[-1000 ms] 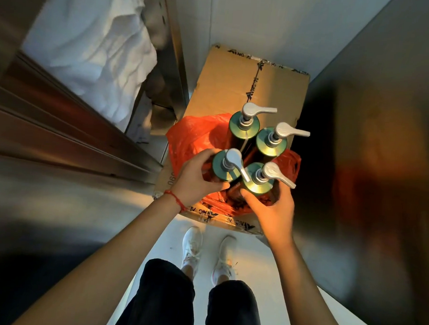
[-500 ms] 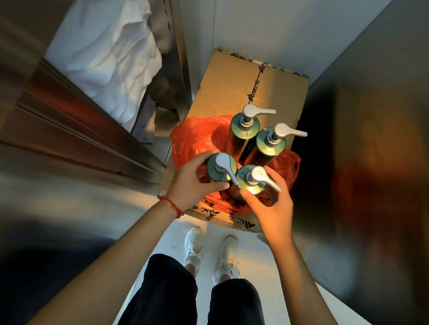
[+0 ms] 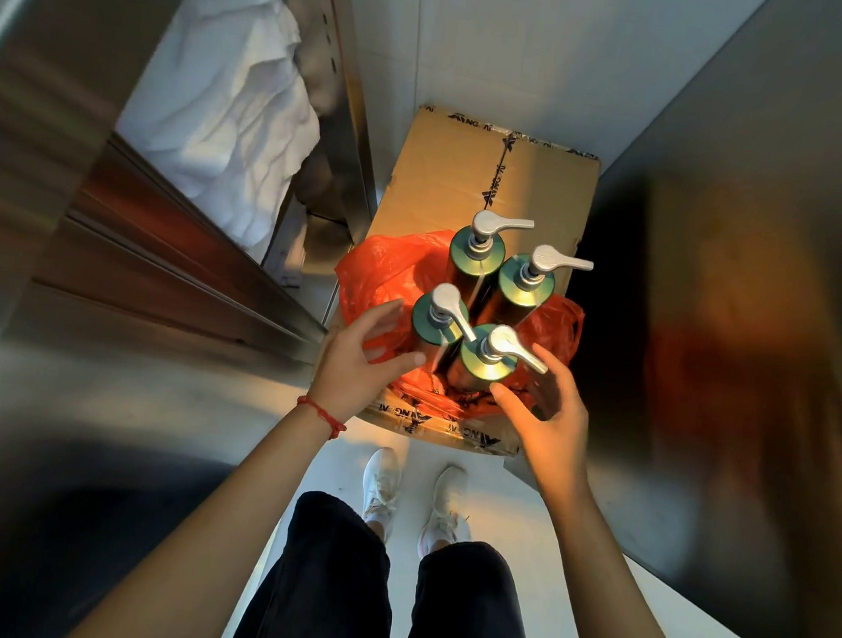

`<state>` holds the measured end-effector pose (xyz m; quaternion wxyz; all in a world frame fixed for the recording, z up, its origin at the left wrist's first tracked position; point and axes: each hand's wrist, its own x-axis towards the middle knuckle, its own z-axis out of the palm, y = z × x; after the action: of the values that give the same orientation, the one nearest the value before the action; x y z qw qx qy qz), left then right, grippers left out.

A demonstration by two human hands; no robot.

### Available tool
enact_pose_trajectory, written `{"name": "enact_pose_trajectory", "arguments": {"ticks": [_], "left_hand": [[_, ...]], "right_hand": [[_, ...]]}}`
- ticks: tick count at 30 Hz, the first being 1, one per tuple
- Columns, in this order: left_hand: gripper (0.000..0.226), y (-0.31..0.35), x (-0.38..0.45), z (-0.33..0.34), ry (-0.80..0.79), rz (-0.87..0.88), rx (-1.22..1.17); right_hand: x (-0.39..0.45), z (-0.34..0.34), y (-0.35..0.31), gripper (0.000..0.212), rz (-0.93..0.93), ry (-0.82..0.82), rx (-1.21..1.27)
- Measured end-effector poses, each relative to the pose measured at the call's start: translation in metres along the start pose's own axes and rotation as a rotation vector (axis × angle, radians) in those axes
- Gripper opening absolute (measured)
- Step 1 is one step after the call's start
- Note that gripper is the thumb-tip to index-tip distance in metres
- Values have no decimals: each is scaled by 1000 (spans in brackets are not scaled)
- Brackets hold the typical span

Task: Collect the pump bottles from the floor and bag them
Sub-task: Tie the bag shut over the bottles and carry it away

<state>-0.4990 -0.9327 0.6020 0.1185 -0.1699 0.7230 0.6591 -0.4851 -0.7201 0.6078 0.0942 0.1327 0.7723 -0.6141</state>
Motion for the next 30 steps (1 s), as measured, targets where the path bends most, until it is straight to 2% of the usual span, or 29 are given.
{"name": "enact_pose_trajectory", "arguments": {"ticks": [3, 7, 9, 13, 18, 21, 25, 30], "left_hand": [[52, -10, -1, -13, 90, -45, -27], [37, -22, 12, -24, 303, -100, -42], [34, -27, 27, -26, 403, -153, -79], [38, -39, 58, -25, 495, -281, -140], [42, -62, 81, -24, 534, -377, -110], [32, -73, 87, -26, 530, -398, -115], [5, -76, 85, -29, 514, -463, -304], [5, -52, 74, -27, 486, -393, -431]], "right_hand": [[-1, -12, 9, 51, 27, 43, -7], [11, -24, 25, 38, 72, 162, 3], [21, -28, 33, 35, 104, 251, 19], [50, -32, 51, 37, 181, 393, 17], [89, -30, 70, 40, 286, 436, 21], [108, -28, 77, 42, 366, 456, 55], [124, -29, 81, 39, 439, 471, 84], [123, -31, 69, 23, 426, 470, 84]]}}
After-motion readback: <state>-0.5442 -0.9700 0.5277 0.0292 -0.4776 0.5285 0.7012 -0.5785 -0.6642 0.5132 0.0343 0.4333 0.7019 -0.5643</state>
